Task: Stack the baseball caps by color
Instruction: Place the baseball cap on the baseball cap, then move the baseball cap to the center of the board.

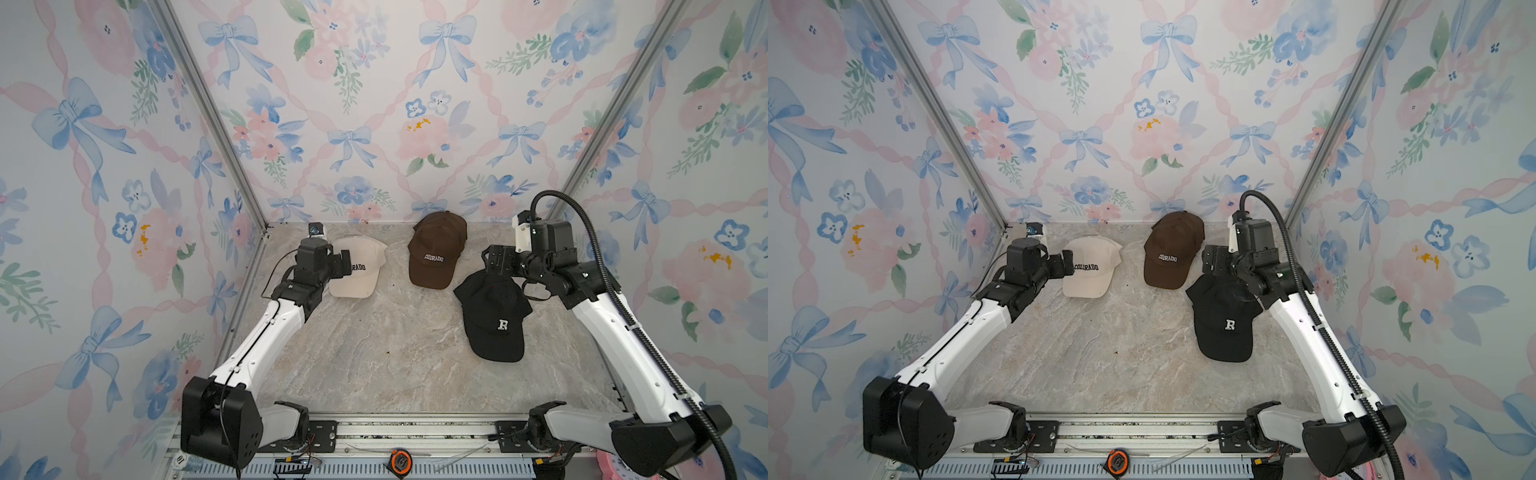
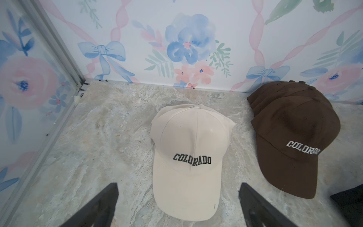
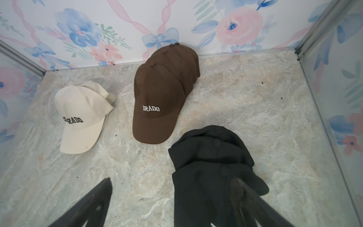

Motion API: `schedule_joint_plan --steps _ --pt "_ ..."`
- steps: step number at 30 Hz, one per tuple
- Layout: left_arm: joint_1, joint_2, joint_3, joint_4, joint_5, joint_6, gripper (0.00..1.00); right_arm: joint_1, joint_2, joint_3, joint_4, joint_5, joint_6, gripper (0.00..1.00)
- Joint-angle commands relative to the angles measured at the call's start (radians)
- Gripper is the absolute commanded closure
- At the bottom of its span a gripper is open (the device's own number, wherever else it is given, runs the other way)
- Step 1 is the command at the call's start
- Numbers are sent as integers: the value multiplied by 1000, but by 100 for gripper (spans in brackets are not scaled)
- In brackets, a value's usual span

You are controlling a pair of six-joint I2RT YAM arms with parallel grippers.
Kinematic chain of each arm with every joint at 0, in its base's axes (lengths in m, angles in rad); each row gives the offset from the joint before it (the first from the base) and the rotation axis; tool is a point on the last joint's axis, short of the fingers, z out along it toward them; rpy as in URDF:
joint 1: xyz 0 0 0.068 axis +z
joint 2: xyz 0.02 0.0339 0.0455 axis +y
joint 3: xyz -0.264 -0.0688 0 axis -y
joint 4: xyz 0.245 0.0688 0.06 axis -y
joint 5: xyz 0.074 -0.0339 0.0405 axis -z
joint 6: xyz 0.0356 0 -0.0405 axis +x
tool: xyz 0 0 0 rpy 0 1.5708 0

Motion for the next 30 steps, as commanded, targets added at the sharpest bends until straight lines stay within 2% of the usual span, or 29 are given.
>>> schedule_joint_plan --steps 1,4,6,10,15,20,30 --pt "31 -115 -138 64 -72 30 2 -15 -81 -105 97 57 -55 4" --pt "46 -206 -263 108 -66 48 2 -17 -155 -236 154 87 -26 4" --pt "46 -249 -304 101 -48 49 2 -27 -163 -269 116 118 31 4" --pt "47 -296 -327 48 -11 27 2 -42 -96 -298 7 101 159 4" --pt "47 -324 -331 17 -16 17 2 -39 -39 -374 1 124 270 4" --pt "47 -343 -330 28 -16 12 2 -46 -31 -408 -9 157 308 4" --pt "47 -297 -307 73 5 20 2 -70 113 -445 85 102 296 3"
